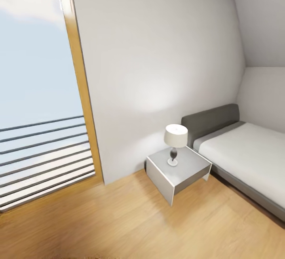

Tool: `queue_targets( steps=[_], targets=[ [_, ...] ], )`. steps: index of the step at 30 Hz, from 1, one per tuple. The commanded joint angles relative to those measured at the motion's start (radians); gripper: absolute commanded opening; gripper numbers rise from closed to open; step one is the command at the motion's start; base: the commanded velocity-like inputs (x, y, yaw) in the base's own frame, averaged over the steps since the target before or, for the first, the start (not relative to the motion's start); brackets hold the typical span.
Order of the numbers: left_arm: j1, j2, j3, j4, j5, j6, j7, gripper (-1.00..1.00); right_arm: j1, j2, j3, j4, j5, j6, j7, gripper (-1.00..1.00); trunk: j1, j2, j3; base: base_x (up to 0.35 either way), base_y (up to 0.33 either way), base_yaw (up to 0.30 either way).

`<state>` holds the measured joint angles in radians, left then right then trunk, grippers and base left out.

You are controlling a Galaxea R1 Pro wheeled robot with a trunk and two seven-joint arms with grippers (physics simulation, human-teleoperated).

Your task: Attach the digital camera to the camera tripod in the bedroom.

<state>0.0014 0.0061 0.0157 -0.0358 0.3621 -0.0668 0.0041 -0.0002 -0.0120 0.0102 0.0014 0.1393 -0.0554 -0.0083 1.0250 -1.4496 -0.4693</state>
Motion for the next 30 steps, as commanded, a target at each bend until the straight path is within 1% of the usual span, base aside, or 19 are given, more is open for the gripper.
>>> queue_targets(
  steps=[1, 30],
  targets=[
    [0.0, 0.0, 0.001, -0.001, 0.003, -0.001, 0.0, 1.0, 0.0, 0.0, 0.0, 0.0, 0.008, -0.003, -0.001, 1.0, 0.0, 0.0, -0.001, 0.001, 0.0, 0.27],
    [0.0, 0.001, 0.002, -0.001, 0.006, -0.002, 0.002, 1.0, 0.0, 0.0, 0.001, 0.0, 0.008, -0.003, -0.002, 1.0, 0.0, 0.0, -0.001, 0.0, 0.0, 0.273]
  ],
)
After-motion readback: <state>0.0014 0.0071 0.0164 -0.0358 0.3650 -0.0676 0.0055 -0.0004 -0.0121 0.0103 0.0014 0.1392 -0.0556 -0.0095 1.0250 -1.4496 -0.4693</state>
